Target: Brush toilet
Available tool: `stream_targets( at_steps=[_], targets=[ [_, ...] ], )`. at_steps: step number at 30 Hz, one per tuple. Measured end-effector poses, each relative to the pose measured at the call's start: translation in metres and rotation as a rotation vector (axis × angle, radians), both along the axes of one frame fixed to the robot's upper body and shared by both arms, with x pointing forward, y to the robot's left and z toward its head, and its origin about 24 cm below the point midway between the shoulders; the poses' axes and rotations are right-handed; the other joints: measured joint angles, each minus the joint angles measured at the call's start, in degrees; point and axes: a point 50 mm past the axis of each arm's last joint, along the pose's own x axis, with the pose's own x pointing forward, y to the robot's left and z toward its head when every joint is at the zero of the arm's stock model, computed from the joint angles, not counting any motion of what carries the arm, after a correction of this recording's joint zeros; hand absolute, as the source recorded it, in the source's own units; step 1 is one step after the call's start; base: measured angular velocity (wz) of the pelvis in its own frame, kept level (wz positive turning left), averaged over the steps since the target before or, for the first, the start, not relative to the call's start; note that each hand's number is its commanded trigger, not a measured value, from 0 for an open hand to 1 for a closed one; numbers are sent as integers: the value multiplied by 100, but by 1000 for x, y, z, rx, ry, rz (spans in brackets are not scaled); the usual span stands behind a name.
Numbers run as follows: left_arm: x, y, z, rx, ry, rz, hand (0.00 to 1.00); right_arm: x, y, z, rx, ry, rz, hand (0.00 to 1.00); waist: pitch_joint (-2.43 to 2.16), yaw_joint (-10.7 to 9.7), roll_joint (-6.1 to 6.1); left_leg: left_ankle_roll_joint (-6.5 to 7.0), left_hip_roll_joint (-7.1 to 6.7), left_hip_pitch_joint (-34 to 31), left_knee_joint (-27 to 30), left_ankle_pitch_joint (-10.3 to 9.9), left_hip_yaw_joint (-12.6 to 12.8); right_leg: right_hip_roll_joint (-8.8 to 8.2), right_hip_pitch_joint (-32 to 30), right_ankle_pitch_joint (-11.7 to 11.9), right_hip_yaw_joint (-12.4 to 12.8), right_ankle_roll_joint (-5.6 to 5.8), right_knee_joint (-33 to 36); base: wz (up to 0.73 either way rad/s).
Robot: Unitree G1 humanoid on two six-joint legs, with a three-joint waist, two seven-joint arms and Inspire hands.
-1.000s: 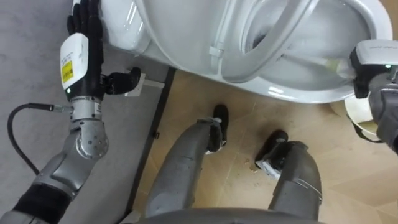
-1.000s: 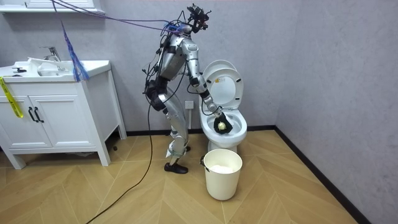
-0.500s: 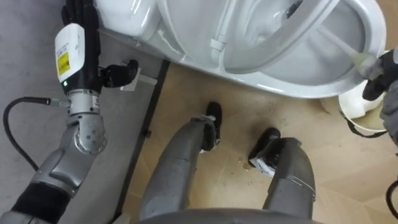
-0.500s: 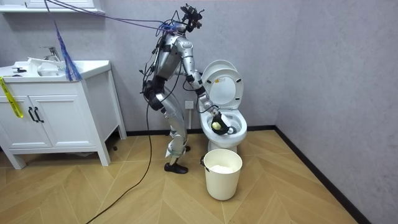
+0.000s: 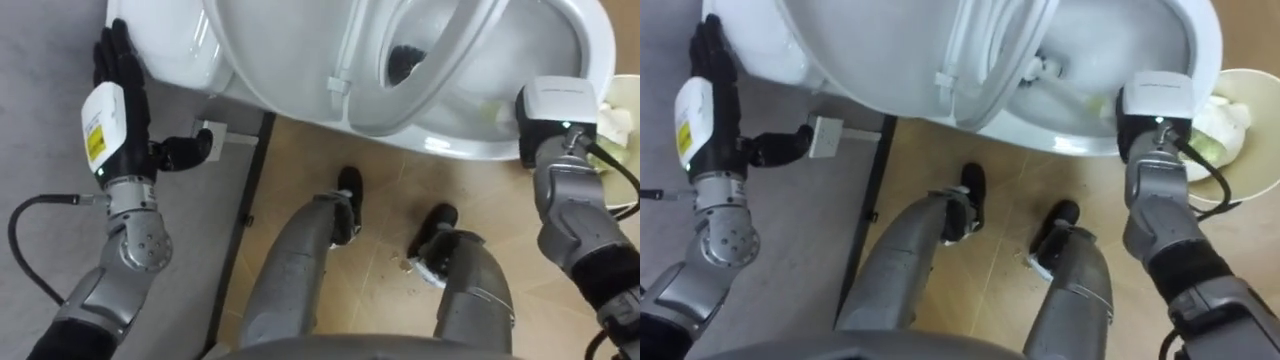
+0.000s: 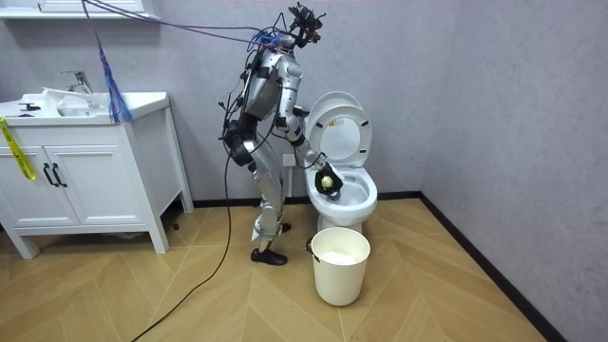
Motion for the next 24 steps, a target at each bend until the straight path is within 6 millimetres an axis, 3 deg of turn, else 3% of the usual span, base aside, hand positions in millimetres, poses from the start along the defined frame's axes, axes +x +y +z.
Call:
stream_targets(
  at_steps=[4, 6, 7, 8, 9, 13, 15, 18, 22, 24],
  targets=[
    [-1, 2, -2, -21, 0, 19, 0, 0, -13, -2, -50, 7, 2, 100, 12, -39, -16, -10, -64, 17, 77, -4, 4, -106, -3, -106, -17, 2, 193, 15],
    [1, 4, -3, -30, 15, 6, 0, 5, -38, -4, -71, 36, -21, 100, 65, -23, -91, -7, -139, 11, 150, -4, 42, -241, -48, -217, 3, 20, 378, 19],
    [2, 4, -3, -26, 14, -3, 0, 9, -44, -2, -62, 35, -36, 100, 87, -41, -146, -7, -163, -7, 154, -4, 40, -270, -91, -242, 16, 14, 409, 12],
    [6, 2, 1, -21, -3, -16, 0, 15, -56, 5, -29, 24, -63, 100, 139, -23, -234, -5, -225, -48, 171, -3, 34, -342, -201, -300, 70, 13, 553, 12],
    [8, 3, 5, -17, -19, -26, 0, 19, -61, 7, 38, 20, -78, 100, 165, -44, -374, -4, -278, -101, 230, -2, 28, -420, -298, -370, 106, 1, 705, 16],
    [16, 1, 22, -8, -94, -48, 0, 28, -77, 16, 242, -62, -210, 100, 184, -206, -663, 59, -452, -323, 256, 84, -1, -704, -620, -495, 94, -12, 1078, 30],
    [19, -3, 28, 4, -115, -74, 0, 32, -93, 28, 337, -140, -329, 100, 192, -222, -680, 110, -507, -460, 357, 123, 6, -811, -758, -495, 113, 10, 1229, 16],
    [22, -7, 31, 18, -123, -104, 0, 30, -110, 37, 262, -145, -371, 100, 190, -209, -690, 194, -537, -508, 393, 153, 76, -896, -821, -474, 133, 62, 1290, 1],
    [23, -8, 29, 53, -118, -111, 0, 30, -111, 38, 165, -120, -325, 100, 181, -178, -687, 249, -527, -484, 337, 157, 104, -878, -799, -402, 144, 82, 1261, -7],
    [26, -9, 26, 54, -105, -117, 0, 37, -95, 38, 81, -102, -220, 100, 163, 14, -609, 245, -432, -435, 277, 175, 118, -673, -725, -250, 150, 62, 1026, -31]
  ],
)
